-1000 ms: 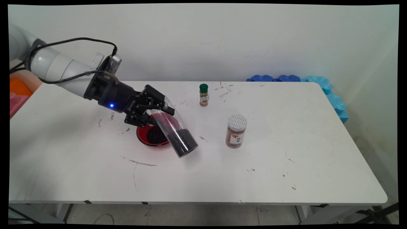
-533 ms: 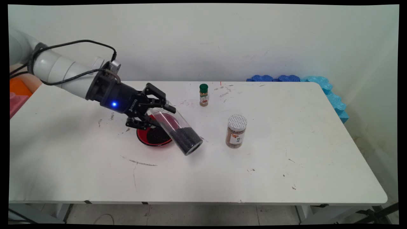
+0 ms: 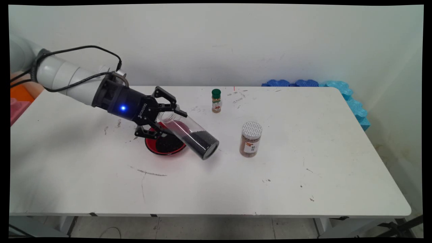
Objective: Pour the black seasoning powder in the red bowl
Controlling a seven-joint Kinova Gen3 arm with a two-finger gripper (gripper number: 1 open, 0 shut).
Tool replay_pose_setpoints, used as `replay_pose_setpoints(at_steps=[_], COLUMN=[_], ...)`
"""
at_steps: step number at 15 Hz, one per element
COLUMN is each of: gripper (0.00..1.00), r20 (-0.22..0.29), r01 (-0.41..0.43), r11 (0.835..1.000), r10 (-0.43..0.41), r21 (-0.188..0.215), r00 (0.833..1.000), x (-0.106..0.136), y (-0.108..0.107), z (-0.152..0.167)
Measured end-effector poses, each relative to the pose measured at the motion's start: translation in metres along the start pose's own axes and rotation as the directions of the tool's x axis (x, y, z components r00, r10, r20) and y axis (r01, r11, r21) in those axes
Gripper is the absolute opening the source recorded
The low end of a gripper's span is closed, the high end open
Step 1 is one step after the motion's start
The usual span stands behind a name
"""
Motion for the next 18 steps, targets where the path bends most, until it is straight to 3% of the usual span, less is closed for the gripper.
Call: replay_pose_setpoints(at_steps=[9,18], gripper=[0.00,0.00], r20=[0.009,0.020], r01=[0.126,0.321], r11=[0.992,0.946], r10=[-0.126,-0.321], r21=[-0.021,-0.048], r00=[0.992,0.947], x=[0.0022,0.0050], y=[-0.0049,-0.0083], z=[0.0029,0.0048])
